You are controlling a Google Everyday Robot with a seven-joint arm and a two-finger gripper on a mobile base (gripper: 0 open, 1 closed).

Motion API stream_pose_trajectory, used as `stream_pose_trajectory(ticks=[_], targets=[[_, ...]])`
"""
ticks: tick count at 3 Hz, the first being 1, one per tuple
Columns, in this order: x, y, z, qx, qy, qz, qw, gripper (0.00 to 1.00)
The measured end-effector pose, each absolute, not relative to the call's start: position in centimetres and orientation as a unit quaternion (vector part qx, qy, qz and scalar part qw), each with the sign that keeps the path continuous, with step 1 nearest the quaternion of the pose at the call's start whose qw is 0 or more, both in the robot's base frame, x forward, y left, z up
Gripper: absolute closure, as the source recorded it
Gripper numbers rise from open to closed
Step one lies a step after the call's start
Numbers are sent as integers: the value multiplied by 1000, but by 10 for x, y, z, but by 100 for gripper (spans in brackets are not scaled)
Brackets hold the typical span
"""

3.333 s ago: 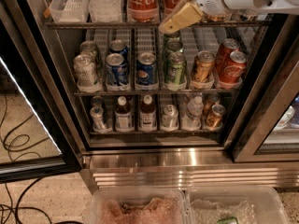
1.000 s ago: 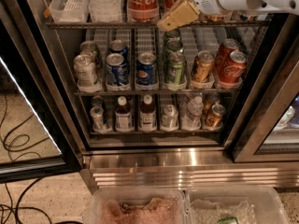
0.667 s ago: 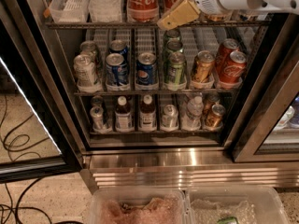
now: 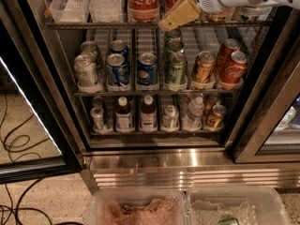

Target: Pick coke can from top shelf of fridge

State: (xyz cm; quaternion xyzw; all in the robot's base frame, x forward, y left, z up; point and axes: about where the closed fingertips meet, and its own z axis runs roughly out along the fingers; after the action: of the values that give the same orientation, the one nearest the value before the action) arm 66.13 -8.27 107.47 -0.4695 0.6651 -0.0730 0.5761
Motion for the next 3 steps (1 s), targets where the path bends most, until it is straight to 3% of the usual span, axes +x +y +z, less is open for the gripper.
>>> stream_pose_trajectory(ticks=[3], targets=[[653, -65, 1068, -475, 658, -39, 584, 0]])
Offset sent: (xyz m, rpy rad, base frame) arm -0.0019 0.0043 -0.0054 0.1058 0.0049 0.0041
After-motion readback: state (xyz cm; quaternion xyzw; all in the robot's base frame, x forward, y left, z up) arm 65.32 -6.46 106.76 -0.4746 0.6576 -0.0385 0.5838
